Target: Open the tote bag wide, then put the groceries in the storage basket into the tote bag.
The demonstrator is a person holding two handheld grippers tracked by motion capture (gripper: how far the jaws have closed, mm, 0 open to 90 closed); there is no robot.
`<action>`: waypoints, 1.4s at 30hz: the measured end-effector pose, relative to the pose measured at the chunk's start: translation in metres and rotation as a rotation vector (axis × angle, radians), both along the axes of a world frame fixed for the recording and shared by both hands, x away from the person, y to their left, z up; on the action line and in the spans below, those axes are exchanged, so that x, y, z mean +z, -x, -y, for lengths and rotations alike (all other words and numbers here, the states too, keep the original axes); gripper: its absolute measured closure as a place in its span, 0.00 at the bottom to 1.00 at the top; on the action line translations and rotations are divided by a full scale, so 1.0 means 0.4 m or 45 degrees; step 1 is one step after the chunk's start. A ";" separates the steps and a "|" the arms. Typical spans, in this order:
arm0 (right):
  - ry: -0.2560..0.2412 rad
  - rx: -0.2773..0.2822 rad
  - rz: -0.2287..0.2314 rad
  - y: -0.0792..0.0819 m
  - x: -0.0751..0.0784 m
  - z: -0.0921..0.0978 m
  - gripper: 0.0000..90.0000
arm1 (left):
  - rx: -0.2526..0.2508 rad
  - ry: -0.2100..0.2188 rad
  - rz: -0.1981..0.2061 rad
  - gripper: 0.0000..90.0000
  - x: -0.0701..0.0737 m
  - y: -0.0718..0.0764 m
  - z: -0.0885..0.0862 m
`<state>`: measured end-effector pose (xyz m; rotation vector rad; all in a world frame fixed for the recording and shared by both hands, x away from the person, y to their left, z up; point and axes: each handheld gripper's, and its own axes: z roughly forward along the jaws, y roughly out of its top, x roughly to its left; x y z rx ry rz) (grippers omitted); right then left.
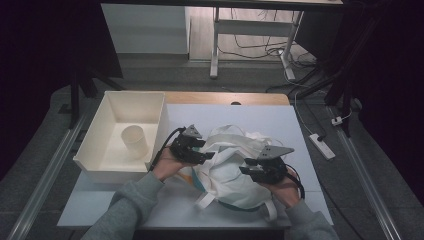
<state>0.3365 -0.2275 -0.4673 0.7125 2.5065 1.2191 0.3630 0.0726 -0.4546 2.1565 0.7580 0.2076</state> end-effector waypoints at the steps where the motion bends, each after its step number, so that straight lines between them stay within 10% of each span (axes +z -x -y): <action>1: -0.007 -0.004 0.002 0.001 0.001 0.002 0.63 | -0.007 0.003 0.010 0.43 0.008 0.005 -0.002; 13: -0.027 -0.043 0.032 0.001 0.011 0.023 0.55 | 0.020 0.139 -0.012 0.35 0.076 0.043 -0.066; 25: -0.011 -0.029 0.044 0.002 0.008 0.019 0.54 | 0.046 0.166 0.107 0.34 0.147 0.112 -0.121; 42: 0.001 -0.039 0.054 0.006 0.009 0.020 0.54 | 0.235 0.182 0.152 0.34 0.154 0.093 -0.245</action>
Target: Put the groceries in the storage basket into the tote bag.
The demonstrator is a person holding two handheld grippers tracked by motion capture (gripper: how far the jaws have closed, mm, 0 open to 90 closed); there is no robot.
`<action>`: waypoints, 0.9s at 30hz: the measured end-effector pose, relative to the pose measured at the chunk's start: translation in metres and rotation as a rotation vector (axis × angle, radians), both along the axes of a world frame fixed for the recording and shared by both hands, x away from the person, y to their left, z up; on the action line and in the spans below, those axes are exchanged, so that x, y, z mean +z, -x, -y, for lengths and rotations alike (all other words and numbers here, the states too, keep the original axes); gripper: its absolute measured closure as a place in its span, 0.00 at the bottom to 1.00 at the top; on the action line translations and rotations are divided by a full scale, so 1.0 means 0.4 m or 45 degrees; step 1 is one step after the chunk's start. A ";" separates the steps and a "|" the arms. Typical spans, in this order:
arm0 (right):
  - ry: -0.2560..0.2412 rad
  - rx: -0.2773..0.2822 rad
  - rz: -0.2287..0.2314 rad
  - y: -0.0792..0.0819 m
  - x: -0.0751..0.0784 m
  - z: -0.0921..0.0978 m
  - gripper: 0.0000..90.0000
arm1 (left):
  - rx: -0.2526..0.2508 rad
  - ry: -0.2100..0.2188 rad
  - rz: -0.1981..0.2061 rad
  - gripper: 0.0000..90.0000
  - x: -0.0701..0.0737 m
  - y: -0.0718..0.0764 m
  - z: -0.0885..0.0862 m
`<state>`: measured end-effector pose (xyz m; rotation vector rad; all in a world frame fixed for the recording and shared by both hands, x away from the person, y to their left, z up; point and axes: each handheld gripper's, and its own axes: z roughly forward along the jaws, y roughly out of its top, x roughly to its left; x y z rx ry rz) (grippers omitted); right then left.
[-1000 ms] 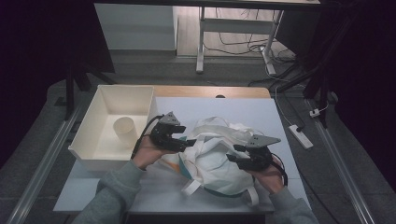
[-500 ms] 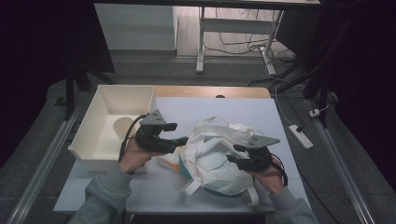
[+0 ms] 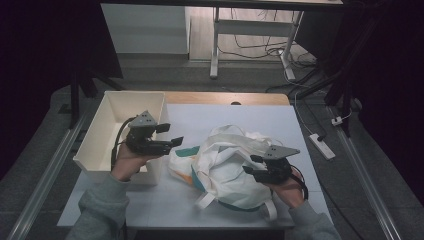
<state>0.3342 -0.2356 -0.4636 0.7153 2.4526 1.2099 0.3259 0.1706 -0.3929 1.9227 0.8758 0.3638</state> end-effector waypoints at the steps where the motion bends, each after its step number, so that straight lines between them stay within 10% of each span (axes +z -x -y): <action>1: 0.004 0.000 0.002 0.000 -0.002 -0.001 0.54 | 0.011 0.003 0.003 0.34 0.001 -0.001 -0.007; 27: 0.027 -0.001 -0.006 0.001 -0.008 -0.006 0.54 | 0.305 -0.074 -0.084 0.25 -0.049 -0.070 -0.185</action>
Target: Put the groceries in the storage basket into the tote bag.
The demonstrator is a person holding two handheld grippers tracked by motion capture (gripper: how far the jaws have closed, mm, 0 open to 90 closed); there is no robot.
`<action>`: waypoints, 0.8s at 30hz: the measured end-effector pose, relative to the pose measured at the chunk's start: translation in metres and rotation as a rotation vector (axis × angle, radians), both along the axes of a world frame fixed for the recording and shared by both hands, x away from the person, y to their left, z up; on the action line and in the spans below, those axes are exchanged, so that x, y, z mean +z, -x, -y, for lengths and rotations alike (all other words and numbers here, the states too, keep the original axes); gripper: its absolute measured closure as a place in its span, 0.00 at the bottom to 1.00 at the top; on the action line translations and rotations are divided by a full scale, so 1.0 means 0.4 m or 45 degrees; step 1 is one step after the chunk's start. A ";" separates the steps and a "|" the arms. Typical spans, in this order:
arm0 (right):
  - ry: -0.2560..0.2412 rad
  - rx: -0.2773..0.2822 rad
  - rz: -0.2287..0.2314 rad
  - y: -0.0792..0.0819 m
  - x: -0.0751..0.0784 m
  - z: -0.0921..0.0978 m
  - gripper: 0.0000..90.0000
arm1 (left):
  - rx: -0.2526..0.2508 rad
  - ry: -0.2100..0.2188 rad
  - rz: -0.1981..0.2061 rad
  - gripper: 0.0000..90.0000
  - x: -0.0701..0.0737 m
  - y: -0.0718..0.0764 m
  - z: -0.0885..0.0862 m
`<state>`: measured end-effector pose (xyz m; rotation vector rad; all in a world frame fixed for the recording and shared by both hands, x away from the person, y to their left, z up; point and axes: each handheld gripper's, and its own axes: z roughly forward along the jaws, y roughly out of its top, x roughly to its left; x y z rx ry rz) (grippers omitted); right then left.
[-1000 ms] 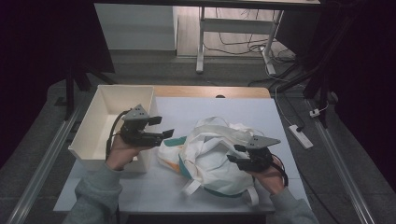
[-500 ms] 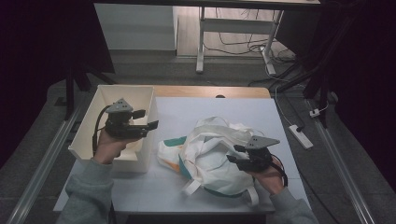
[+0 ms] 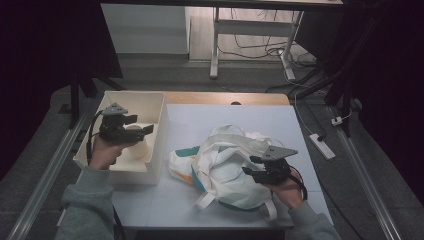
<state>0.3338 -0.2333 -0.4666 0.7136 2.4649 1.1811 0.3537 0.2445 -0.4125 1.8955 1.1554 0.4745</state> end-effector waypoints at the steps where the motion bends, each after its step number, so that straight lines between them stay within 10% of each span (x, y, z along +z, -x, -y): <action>1: 0.003 -0.002 -0.001 0.000 -0.001 -0.001 0.54 | 0.012 -0.019 -0.010 0.25 -0.004 -0.003 -0.004; 24: 0.015 0.007 -0.002 0.001 -0.008 -0.007 0.54 | 0.070 -0.155 -0.202 0.09 -0.083 -0.053 -0.048</action>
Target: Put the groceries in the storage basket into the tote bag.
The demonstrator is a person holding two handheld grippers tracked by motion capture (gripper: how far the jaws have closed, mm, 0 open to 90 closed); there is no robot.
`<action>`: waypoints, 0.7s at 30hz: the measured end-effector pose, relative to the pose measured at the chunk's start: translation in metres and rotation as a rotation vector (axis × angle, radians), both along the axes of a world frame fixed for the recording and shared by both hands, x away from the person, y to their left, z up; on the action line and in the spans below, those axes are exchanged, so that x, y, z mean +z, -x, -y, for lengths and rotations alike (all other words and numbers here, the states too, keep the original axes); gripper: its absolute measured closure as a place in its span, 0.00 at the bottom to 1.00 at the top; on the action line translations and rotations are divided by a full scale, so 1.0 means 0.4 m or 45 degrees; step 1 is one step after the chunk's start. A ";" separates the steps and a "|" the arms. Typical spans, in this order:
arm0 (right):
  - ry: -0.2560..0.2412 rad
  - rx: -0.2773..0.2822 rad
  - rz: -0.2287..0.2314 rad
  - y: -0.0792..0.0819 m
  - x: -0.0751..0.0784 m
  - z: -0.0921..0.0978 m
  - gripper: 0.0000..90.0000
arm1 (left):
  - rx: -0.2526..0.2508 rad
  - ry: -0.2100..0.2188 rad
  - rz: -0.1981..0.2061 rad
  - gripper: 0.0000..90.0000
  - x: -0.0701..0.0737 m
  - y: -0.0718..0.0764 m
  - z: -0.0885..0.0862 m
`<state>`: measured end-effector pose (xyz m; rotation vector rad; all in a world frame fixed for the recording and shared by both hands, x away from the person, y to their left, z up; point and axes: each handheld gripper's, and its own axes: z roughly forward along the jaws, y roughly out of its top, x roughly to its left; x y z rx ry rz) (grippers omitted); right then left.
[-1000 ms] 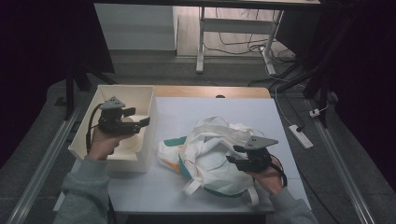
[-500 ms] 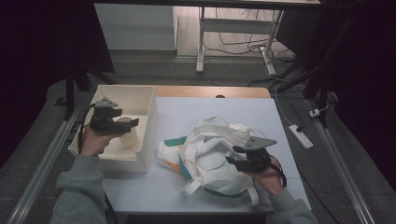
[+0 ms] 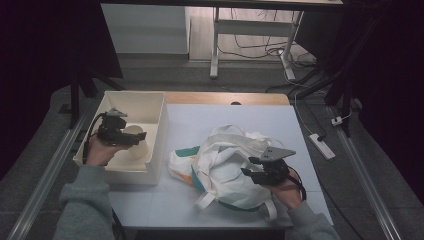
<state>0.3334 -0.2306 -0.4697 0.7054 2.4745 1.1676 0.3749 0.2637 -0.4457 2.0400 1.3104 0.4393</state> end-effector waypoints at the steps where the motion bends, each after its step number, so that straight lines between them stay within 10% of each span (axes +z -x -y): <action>1: -0.001 0.000 0.000 0.000 0.000 0.000 0.54 | 0.002 -0.001 -0.005 0.08 -0.002 -0.001 0.000; 21: -0.002 -0.002 0.003 0.000 -0.002 -0.001 0.54 | 0.026 -0.036 -0.108 0.18 -0.053 -0.030 -0.001</action>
